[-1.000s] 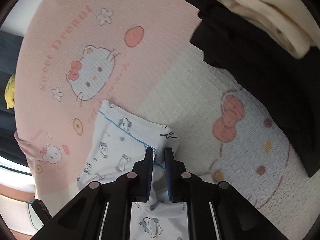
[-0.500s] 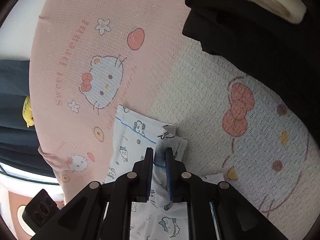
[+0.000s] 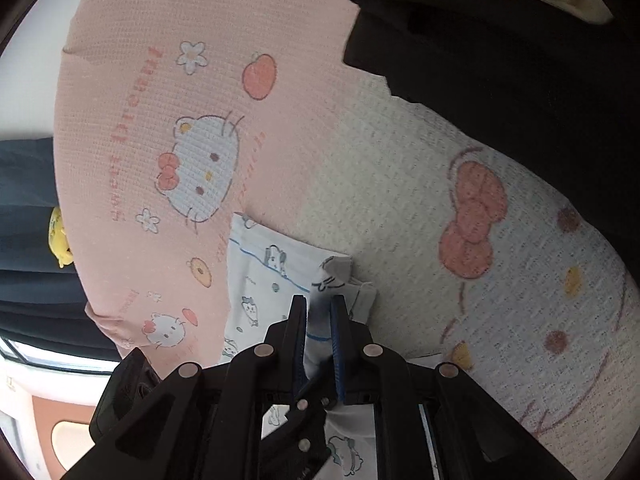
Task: Fold clothes
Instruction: 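Bring the left gripper to the right gripper and pinch the pajama corner, then open both grippers and release the folded pajama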
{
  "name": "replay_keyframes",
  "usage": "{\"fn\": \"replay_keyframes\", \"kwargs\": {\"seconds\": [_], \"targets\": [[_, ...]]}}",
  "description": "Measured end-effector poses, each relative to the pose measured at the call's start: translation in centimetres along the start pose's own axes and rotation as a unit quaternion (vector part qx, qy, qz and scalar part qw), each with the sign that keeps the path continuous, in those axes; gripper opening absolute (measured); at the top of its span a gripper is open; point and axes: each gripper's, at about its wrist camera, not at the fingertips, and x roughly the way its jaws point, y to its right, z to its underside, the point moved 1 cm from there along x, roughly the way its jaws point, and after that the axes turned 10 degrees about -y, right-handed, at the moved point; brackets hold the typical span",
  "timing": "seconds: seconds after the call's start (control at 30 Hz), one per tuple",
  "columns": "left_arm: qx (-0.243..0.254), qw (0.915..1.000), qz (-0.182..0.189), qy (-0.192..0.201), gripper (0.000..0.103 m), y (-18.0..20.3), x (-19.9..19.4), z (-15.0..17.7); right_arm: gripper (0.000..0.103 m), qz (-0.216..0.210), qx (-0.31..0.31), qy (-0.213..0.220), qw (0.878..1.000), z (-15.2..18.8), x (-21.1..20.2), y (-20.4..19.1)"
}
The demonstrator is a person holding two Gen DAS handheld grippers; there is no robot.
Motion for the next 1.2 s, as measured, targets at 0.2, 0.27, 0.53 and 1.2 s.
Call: {"fn": "replay_keyframes", "kwargs": {"seconds": [0.2,0.27,0.53,1.2], "targets": [[-0.012,0.9998,0.013,0.006,0.015,-0.6,0.0,-0.1,0.024,0.019,0.028,-0.007,0.999,0.1,-0.2,1.2],[-0.016,0.9997,0.016,0.009,0.015,-0.8,0.0,0.0,0.032,0.018,0.032,-0.007,0.999,0.2,-0.2,1.3],[-0.09,0.9918,0.088,0.017,0.015,-3.2,0.2,0.6,0.038,-0.026,0.059,0.005,0.998,0.5,-1.0,1.3],[-0.067,0.9953,0.068,0.014,0.022,-1.7,-0.1,0.3,0.023,0.021,-0.045,0.015,0.999,0.2,1.4,-0.7]]}}
